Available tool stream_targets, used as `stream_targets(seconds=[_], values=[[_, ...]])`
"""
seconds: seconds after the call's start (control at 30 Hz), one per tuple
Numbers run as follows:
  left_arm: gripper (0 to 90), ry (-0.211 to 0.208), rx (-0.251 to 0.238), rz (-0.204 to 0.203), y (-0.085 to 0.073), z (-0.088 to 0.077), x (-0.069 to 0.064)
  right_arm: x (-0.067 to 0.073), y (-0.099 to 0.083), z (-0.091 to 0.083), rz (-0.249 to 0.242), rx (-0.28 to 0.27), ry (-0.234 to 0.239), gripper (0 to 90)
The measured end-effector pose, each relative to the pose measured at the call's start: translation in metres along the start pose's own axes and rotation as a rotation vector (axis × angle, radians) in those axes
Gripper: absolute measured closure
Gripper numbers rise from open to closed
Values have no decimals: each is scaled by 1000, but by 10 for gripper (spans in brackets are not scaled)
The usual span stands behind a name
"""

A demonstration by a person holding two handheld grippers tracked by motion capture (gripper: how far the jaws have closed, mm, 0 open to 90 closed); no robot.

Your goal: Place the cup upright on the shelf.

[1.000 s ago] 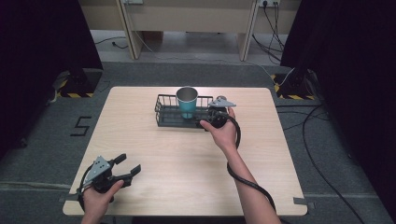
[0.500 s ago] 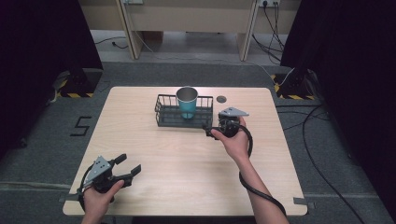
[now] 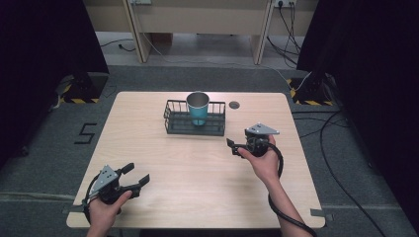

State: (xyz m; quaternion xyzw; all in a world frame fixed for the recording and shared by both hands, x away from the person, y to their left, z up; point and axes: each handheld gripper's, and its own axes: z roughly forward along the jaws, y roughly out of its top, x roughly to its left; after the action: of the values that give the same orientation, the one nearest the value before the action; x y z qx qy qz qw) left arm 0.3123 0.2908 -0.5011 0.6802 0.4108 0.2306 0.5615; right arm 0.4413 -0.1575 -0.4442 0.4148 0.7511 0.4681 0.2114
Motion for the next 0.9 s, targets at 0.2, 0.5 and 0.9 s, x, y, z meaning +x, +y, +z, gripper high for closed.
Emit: stream_targets(seconds=[0.2,0.5,0.9], values=[[184,4,0,-1,0,-1,1,-6,-16,-14,-2,10,-18,165],[185,5,-8,7,0,0,1,-10,-45,-29,8,28,-42,165],[184,7,2,8,-1,0,1,-16,-77,-55,32,3,-78,166]])
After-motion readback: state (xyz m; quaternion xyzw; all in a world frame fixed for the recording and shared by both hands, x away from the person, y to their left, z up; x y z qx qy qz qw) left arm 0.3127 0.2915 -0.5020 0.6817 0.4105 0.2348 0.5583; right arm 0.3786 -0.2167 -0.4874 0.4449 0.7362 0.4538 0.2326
